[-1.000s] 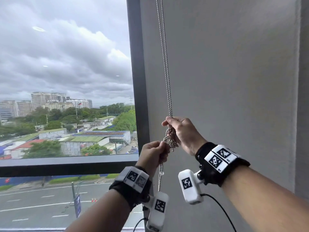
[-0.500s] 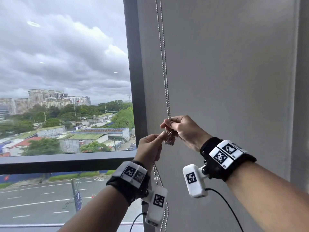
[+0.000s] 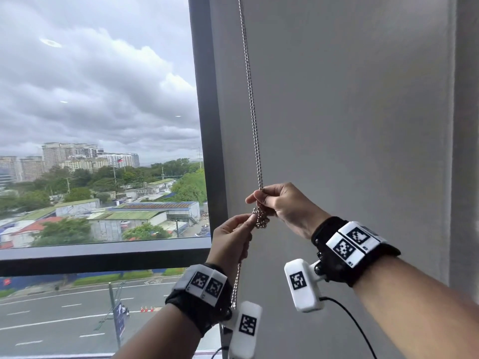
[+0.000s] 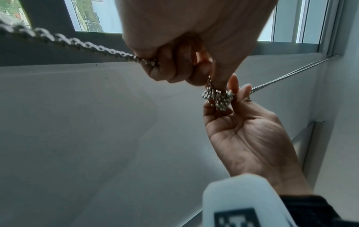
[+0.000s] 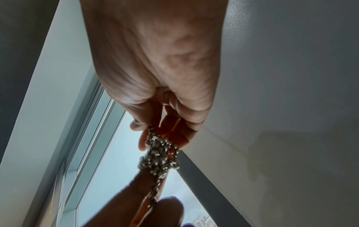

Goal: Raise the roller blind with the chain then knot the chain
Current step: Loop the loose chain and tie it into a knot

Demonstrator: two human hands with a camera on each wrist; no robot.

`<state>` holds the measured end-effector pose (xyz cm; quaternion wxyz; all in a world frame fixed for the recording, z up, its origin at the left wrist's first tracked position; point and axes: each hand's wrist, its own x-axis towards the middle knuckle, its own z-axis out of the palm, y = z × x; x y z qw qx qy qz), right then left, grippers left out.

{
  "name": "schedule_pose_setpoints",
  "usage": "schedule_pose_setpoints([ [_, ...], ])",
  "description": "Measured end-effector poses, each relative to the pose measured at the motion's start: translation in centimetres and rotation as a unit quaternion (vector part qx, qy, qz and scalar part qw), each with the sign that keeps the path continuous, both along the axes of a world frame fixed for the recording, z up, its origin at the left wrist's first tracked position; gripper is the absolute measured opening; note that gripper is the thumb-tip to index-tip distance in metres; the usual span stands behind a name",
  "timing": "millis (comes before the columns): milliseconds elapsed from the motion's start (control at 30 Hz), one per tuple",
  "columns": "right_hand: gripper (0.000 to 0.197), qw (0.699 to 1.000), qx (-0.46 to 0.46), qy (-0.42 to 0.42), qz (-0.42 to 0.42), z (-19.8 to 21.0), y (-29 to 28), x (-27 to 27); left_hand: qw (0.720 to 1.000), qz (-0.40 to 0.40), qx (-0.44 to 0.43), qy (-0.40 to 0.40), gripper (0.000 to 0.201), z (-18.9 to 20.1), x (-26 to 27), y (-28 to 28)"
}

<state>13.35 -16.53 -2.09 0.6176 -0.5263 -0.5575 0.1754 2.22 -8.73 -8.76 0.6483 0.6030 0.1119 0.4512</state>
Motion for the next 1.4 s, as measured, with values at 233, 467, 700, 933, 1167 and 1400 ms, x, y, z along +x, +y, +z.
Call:
schedule_pose_setpoints([
  [233,0.022,1.0,-0.003,-0.001,-0.009,-0.3,0.8,-0.3,0.996,-0.027,-0.036,-0.076,0.012,-1.2,0.8,-0.7],
  [467,0.021,1.0,-0.007,-0.006,-0.029,-1.4,1.2,-0.1,0.997,-0.008,-0.03,-0.068,0.018,-3.3,1.4,-0.4],
  [700,0.013,0.998,0.014,-0.02,-0.054,-1.9,2.1,0.1,0.997,-0.013,-0.035,-0.061,0.022,-4.0,1.9,0.7],
  [933,0.016,0.996,0.041,0.0,-0.085,-2.6,3.5,0.4,0.999,0.01,0.021,-0.031,0.021,-3.5,2.8,2.7],
  [1167,0.022,0.998,0.028,0.049,-0.035,-5.0,4.6,1.7,0.995,0.055,0.078,0.014,0.018,-3.8,3.6,5.7],
  [1400,0.011,0.991,-0.011,0.057,-0.12,-10.6,8.6,2.8,0.996,0.067,0.058,0.029,0.016,-7.2,5.1,7.8],
])
